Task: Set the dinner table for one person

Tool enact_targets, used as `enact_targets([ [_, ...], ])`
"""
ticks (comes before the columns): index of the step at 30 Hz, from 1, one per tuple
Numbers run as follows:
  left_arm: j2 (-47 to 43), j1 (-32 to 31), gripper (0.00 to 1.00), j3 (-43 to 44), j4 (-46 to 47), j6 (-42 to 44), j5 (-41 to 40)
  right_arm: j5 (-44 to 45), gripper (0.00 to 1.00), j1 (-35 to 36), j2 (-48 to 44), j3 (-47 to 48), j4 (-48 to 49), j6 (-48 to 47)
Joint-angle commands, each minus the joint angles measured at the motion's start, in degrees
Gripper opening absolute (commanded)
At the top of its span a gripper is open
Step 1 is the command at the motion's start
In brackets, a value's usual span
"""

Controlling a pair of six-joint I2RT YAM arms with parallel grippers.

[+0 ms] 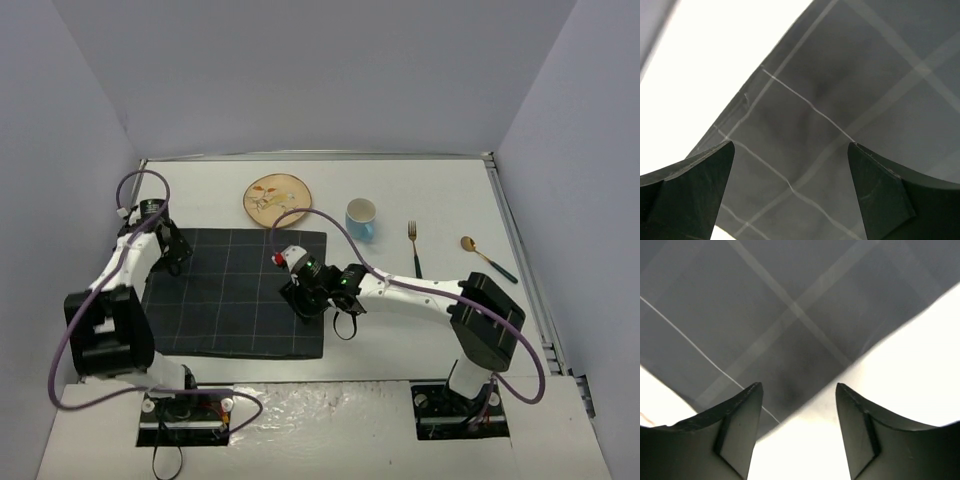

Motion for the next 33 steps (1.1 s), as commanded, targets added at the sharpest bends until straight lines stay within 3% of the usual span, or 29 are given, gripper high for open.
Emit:
enact_targets([
  [1,-12.91,-1.2,0.94,-2.21,-1.88,0.07,1.71,1.98,0.58,-1.57,-5.17,9.2,0.31,-0.67],
  [4,-20.16,-1.18,0.94,-7.5,-1.81,-2.93,2.23,-0.33,0.54,-6.67,-2.47,13.95,1.66,0.05],
  [8,-22.59,-0.46,0.88,-13.38,0.22,-6.6,3.6,-6.66,0.53,-12.02,2.56,17.49,5.77,0.94],
  [12,-19.4,0.23,0.83,-14.51,2.97,-8.73,5.32,-8.03,0.53,-14.12,8.74,21.14,9.7,1.15],
  [15,-15.84,1.15,0.72,-13.69,3.97,-9.37,4.41,-9.82,0.53,-15.91,12.41,21.7,14.07,2.54],
  [18,-13.14,2.84,0.67,-13.78,4.19,-10.77,5.05,-10.1,0.52,-17.05,15.4,21.0,16.81,3.59],
  [25,-11.58,5.43,0.65,-17.18,4.19,-12.94,4.04,-9.41,0.53,-18.78,19.39,16.76,25.22,5.15],
  [33,-6.26,8.38,0.65,-17.42,2.24,-14.33,4.68,-8.78,0.55,-19.83,21.57,12.65,27.79,6.78],
])
